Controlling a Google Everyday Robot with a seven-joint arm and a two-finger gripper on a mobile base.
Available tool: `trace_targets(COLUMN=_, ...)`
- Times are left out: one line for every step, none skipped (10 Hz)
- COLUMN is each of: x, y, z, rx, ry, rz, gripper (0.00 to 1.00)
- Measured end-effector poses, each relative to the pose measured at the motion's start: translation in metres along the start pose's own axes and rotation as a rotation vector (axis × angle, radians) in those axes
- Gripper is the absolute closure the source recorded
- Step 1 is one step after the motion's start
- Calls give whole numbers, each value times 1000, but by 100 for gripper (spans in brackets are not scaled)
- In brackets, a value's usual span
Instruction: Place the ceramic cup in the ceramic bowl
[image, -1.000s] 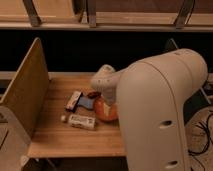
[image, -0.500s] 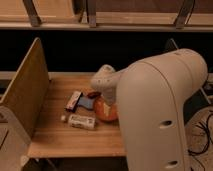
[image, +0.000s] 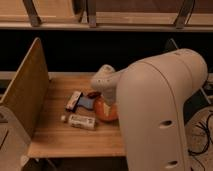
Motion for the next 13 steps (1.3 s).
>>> trace_targets(x=0, y=0, z=0, rx=0, ry=0, rz=0, gripper=20)
trace_targets(x=0, y=-1, z=-1, rx=2, ry=-3, rz=1, gripper=20)
trace_targets(x=0, y=-4, z=-3, rx=8, ry=-7, rz=1, gripper=20)
trace_targets(x=0, y=-6, z=-4, rx=11, ry=-12, rz=3, gripper=20)
trace_targets(x=-1, y=-11, z=-8, rx=18, ry=-28, rz=7, gripper=20)
trace_targets(x=-2, y=-15, z=-10, rx=23, ry=-41, rz=10, gripper=22)
trace_targets(x=-5, y=-23, z=-13, rx=30, ry=-62, rz=3, gripper=30)
trace_targets(x=-7, y=-32, z=-15, rx=33, ry=-83, rz=-1, gripper=38)
trace_targets(x=-9, y=-46, z=-18, rx=33, ry=-112, rz=-1, gripper=41)
trace_targets(x=-12, y=-58, z=-19, rx=33, ry=-136, rz=-6, gripper=39)
trace_targets(x=-17, y=-76, z=-22, rx=31, ry=-179, rz=-25, gripper=30)
trace_targets(x=-24, y=-90, z=-26, rx=32, ry=-210, rz=-50, gripper=23)
trace_targets(x=-37, y=-100, z=-34, rx=42, ry=-235, rz=-92, gripper=20)
